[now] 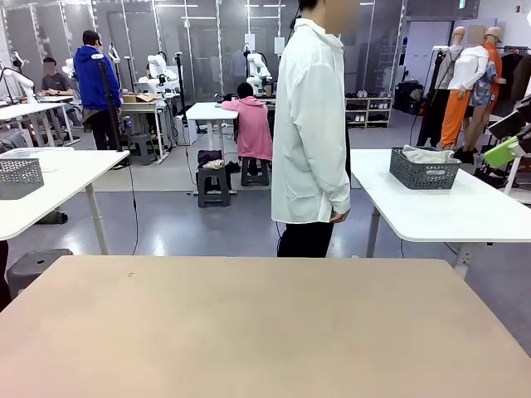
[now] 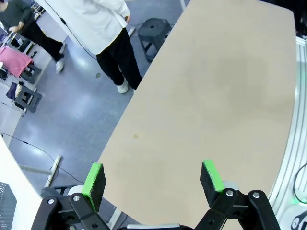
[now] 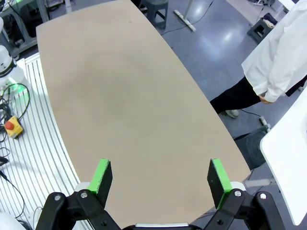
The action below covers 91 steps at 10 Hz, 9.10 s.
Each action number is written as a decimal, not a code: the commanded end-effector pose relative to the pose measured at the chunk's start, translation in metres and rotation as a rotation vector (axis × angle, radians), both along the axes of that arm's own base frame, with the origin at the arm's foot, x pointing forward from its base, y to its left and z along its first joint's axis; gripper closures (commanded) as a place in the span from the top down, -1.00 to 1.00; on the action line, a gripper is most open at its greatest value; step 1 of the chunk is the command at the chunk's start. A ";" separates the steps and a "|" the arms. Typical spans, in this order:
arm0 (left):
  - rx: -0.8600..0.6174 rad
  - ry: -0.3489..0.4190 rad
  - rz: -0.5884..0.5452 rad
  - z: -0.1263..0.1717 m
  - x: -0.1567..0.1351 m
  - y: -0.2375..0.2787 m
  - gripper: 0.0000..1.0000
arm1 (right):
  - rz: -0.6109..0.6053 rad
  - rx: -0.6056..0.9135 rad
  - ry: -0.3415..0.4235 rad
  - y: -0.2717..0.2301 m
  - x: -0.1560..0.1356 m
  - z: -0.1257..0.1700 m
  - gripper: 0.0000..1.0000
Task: Fold the towels and place them in the basket.
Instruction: When a person lays out a Towel with hook on the table, fold it in half twice.
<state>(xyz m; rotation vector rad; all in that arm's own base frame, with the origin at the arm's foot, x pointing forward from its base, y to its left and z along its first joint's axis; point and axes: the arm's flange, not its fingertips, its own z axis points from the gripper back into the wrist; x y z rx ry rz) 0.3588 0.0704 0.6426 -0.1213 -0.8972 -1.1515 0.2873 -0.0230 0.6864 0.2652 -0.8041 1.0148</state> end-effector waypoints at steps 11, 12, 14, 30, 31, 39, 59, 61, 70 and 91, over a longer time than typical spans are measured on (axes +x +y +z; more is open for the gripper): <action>-0.030 -0.067 -0.147 0.071 -0.004 0.028 1.00 | 0.157 -0.013 -0.028 -0.051 -0.016 0.068 1.00; -0.042 -0.073 -0.132 0.072 0.000 0.028 1.00 | 0.118 0.003 -0.027 -0.053 -0.013 0.070 1.00; -0.042 -0.073 -0.132 0.072 0.000 0.028 1.00 | 0.118 0.003 -0.027 -0.053 -0.013 0.070 1.00; -0.042 -0.073 -0.132 0.072 0.000 0.028 1.00 | 0.118 0.003 -0.027 -0.053 -0.013 0.070 1.00; -0.042 -0.073 -0.132 0.072 0.000 0.028 1.00 | 0.118 0.003 -0.027 -0.053 -0.013 0.070 1.00; -0.042 -0.073 -0.132 0.072 0.000 0.028 1.00 | 0.118 0.003 -0.027 -0.053 -0.013 0.070 1.00; -0.037 0.046 -0.179 0.071 -0.004 0.029 1.00 | 0.118 0.003 -0.027 -0.053 -0.013 0.070 1.00; -0.037 0.046 -0.179 0.071 -0.004 0.029 1.00 | 0.118 0.003 -0.027 -0.053 -0.013 0.070 1.00; -0.037 0.046 -0.179 0.071 -0.004 0.029 1.00 | 0.118 0.003 -0.027 -0.053 -0.013 0.070 1.00; -0.044 0.102 -0.207 0.090 -0.010 0.038 1.00 | 0.118 0.003 -0.027 -0.053 -0.013 0.070 1.00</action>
